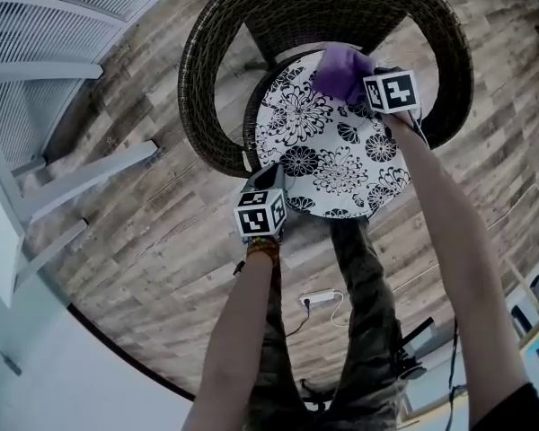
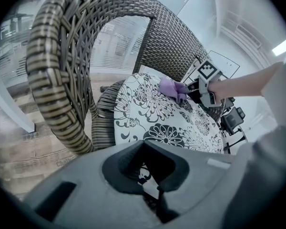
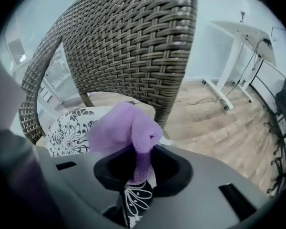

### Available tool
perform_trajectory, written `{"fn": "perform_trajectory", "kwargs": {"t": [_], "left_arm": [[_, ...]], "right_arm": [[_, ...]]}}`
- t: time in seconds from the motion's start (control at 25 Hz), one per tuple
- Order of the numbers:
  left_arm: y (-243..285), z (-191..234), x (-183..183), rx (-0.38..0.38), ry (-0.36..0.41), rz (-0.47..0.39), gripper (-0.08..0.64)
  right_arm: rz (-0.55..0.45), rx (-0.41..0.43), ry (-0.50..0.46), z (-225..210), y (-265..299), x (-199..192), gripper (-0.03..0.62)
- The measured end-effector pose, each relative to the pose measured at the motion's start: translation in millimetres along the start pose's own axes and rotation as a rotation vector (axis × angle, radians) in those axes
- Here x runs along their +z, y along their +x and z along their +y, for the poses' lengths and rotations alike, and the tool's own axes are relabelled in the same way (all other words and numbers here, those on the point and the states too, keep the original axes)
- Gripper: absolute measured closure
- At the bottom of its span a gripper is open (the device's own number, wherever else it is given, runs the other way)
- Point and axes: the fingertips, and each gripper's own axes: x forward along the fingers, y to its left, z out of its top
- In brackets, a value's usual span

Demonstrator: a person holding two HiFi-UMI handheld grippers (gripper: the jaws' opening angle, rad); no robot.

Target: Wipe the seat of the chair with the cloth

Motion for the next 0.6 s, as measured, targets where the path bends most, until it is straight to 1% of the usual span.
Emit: {"fn": "perform_trajectory", "kwargs": {"t": [0.08, 0.12, 0.16, 0.28, 0.36, 0.4, 0.48, 0.56, 0.6], "left_arm": [[-0.6, 0.9, -0.7, -0.007, -0.007, -0.006, 0.545], [-0.4, 0.9, -0.7, -0.012, -0.011, -0.007, 0.545], [-0.2, 0.4, -0.9, -0.017, -0.017, -0.006, 0.545], [-0.8, -0.3, -0.5, -0.025, -0.037, 0.005, 0.545], [-2.2, -1.0, 1.6, -0.031, -0.044, 0.007, 0.545], [-3.0, -2.4, 2.9, -0.036, -0.036, 0.006, 0.543], [-6.8, -4.7, 8.1, -0.037, 0.018, -0.005, 0.541], [-14.6, -8.8, 18.2, -0.04, 0.086, -0.029, 0.541], [-19.2, -13.9, 25.1, -0.05, 0.115, -0.046, 0.541]], "right_arm": [[-0.033, -0.057, -0.009, -8.0, -12.0, -3.1, 0.506], [-0.061, -0.066, -0.007, -8.2, -19.2, -3.3, 0.506], [-0.091, -0.058, -0.005, -5.5, -27.0, -3.1, 0.505], [-0.187, 0.031, -0.009, 12.5, -50.3, -1.4, 0.503], [-0.251, 0.12, -0.014, 28.7, -65.7, 0.8, 0.5], [-0.277, 0.169, -0.026, 38.1, -73.0, 0.2, 0.5], [-0.306, 0.247, -0.083, 58.5, -84.2, -5.2, 0.497], [-0.32, 0.284, -0.139, 76.0, -93.0, -12.5, 0.495], [-0.327, 0.291, -0.149, 82.0, -98.5, -15.8, 0.492]]}}
